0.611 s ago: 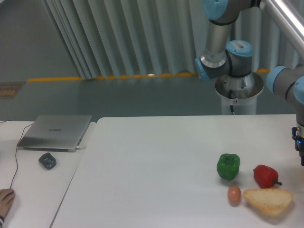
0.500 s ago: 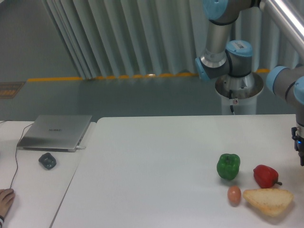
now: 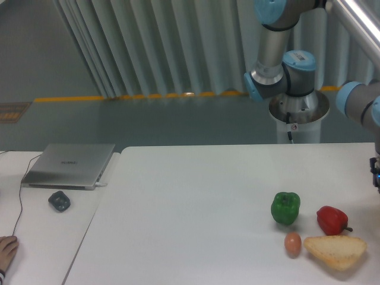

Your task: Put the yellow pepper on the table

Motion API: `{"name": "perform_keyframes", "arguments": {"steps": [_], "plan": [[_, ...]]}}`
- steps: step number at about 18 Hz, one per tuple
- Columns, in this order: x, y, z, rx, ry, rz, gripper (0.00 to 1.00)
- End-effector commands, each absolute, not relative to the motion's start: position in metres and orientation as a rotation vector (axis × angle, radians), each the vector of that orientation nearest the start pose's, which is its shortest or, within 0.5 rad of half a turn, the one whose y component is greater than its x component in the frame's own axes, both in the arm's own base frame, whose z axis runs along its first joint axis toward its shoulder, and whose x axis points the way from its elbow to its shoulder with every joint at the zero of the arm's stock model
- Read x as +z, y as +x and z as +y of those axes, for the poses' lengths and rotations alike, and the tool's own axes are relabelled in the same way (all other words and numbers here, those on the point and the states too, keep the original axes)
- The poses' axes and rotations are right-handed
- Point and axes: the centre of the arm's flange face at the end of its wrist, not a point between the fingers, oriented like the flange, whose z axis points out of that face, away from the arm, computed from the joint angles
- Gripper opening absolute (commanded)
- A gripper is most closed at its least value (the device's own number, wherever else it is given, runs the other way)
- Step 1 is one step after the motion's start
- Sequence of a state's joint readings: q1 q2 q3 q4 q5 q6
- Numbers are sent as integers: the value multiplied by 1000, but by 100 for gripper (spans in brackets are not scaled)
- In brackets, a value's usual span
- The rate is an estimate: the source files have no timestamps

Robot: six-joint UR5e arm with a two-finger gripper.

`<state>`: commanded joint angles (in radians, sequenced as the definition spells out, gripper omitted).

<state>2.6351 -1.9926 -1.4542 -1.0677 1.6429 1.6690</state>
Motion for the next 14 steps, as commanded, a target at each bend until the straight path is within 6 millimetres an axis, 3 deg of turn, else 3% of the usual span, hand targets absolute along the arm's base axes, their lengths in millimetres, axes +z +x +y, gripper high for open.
{"name": "perform_keyframes", "arguments": {"steps": [2, 5, 10, 12, 14], "plan": [[350, -537, 418, 321, -3012, 912, 100], [348, -555, 396, 312, -2960, 1127, 100], [351, -577, 357, 309, -2984, 1083, 100], [346, -597, 329, 302, -3008, 1025, 100], [346, -604, 326, 303, -2988, 1154, 100]]}}
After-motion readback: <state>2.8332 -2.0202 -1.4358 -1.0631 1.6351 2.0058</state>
